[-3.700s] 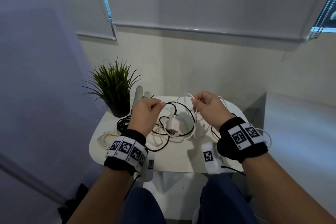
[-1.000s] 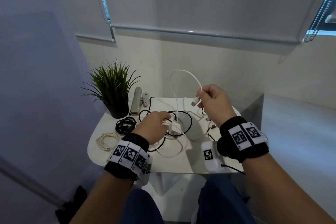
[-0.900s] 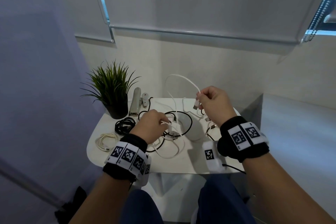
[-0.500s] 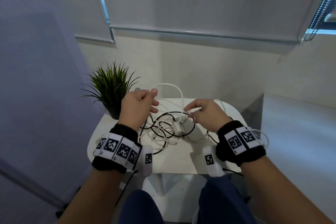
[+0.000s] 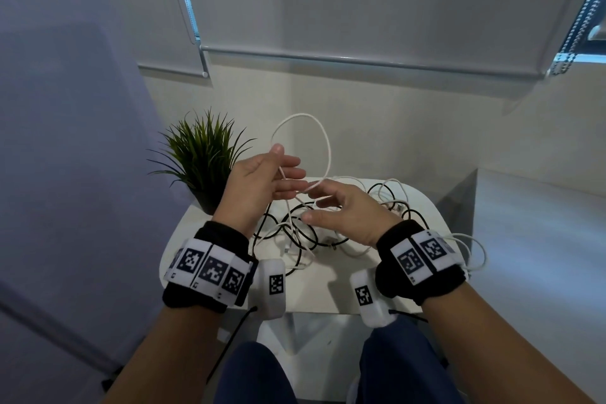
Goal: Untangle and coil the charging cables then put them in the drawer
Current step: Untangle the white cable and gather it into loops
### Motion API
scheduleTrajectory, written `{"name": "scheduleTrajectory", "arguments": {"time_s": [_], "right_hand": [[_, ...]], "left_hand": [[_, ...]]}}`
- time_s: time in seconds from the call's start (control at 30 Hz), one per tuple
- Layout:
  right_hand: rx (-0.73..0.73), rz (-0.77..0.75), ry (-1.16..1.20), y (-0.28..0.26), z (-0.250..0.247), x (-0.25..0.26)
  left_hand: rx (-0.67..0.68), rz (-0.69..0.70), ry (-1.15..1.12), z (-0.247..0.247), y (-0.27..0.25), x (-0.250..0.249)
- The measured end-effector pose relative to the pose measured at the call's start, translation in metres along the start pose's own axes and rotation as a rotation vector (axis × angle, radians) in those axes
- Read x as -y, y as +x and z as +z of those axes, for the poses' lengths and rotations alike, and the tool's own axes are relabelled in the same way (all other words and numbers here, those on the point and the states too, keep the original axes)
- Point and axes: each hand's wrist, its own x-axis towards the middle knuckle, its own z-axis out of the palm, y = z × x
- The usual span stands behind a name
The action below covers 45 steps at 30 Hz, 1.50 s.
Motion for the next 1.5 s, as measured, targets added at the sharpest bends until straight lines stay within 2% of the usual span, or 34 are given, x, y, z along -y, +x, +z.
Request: {"name": "scheduleTrajectory", "arguments": {"time_s": [0.17, 0.33, 0.53, 0.67, 0.83, 1.0, 1.13, 1.23, 1.37, 1.43, 1.5], "right_hand": [[-0.015, 0.082, -0.177, 0.007, 0.005, -0.013], [-0.096, 0.149, -0.221, 0.012, 0.009, -0.025], [-0.057, 0.146, -0.268, 0.02, 0.017, -0.03], [-0.084, 0.143, -0.296, 0.023, 0.016, -0.029], [-0.296, 0.101, 0.127, 0.026, 0.001, -0.014], [-0.484, -0.045, 0.423, 0.021, -0.024, 0.019], [-0.488, -0.069, 0.446, 0.019, -0.035, 0.027], [-0.51, -0.074, 0.463, 0.018, -0.038, 0.026], [-0.472, -0.057, 0.426, 0.015, -0.036, 0.024], [-0.448, -0.05, 0.426, 0.013, -0.034, 0.023], [-0.405, -0.047, 0.456, 0.011, -0.03, 0.024]], "left_hand": [[0.006, 0.121, -0.073, 0.002, -0.006, -0.02], [0.038, 0.268, -0.127, 0.002, -0.01, -0.045], [0.119, 0.39, 0.005, 0.004, -0.013, -0.048], [0.097, 0.413, 0.103, 0.0, -0.011, -0.043], [0.05, 0.341, 0.237, -0.007, -0.002, -0.025], [0.0, 0.269, 0.321, -0.009, 0.006, -0.002], [0.03, 0.133, 0.457, -0.016, 0.016, 0.024], [0.16, -0.006, 0.59, -0.018, 0.015, 0.034], [0.229, -0.134, 0.417, -0.016, 0.011, 0.031], [0.266, -0.127, 0.438, -0.013, 0.01, 0.027], [0.245, -0.058, 0.553, -0.01, 0.011, 0.026]]}}
